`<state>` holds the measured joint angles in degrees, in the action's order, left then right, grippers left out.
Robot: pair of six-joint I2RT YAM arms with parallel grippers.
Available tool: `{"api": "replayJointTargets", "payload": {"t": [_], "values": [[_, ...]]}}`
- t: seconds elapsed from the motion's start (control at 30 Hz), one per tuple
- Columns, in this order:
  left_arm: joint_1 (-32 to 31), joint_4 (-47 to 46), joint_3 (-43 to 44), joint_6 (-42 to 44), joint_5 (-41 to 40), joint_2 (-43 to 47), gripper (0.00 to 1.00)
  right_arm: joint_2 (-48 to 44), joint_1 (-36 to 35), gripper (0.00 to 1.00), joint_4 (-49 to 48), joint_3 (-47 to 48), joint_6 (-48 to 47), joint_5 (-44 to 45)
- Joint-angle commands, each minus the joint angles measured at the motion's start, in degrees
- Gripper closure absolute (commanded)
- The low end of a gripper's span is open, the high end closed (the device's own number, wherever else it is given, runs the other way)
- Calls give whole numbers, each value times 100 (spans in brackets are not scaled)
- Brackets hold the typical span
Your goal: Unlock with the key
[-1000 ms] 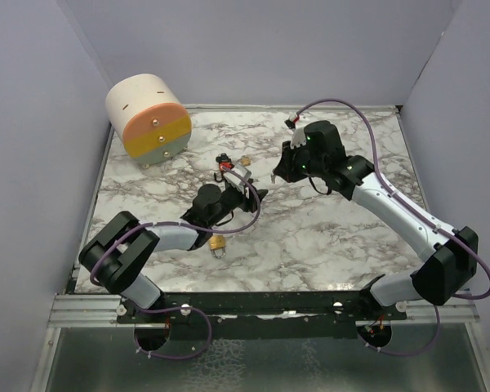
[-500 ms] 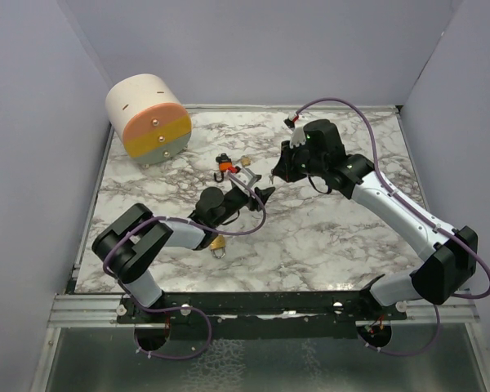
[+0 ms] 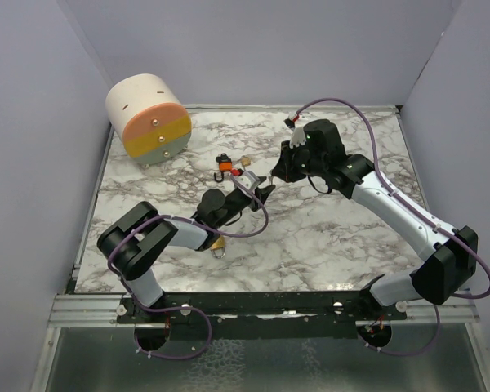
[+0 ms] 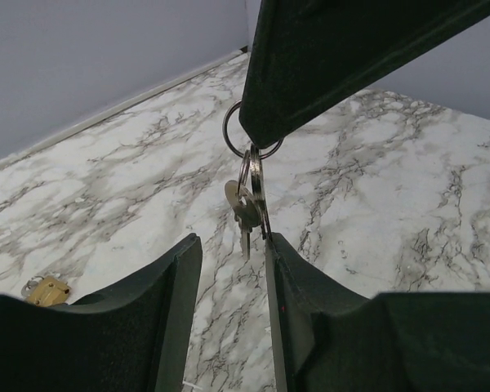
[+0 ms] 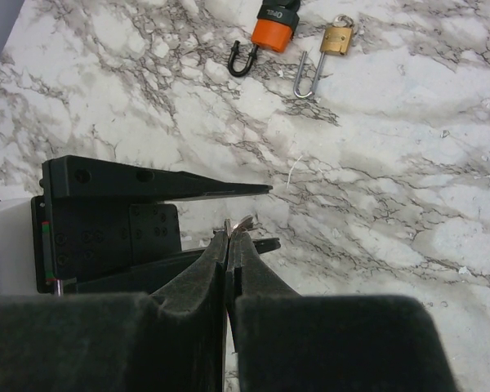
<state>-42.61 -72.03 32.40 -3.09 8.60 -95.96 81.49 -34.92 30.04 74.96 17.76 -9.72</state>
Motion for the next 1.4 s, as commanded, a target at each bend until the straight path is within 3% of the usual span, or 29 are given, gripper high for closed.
{"api": "replayJointTargets", "payload": {"t": [0.0,0.33,0.53,1.07,1.37], "values": [[-65,-352,169,79,-29,-89,63,-52,-15,99,115,197,45,-92],[-104,-394,153,151,-117,-89,79,-78,-15,99,151,193,60,-53],[-106,-397,85,144,-127,-89,94,-81,-13,99,177,194,86,90],[-115,-346,-147,37,-191,-1,85,-110,12,99,131,185,143,36],[-114,-380,-159,89,-192,-9,100,-92,19,99,144,182,120,13]]}}
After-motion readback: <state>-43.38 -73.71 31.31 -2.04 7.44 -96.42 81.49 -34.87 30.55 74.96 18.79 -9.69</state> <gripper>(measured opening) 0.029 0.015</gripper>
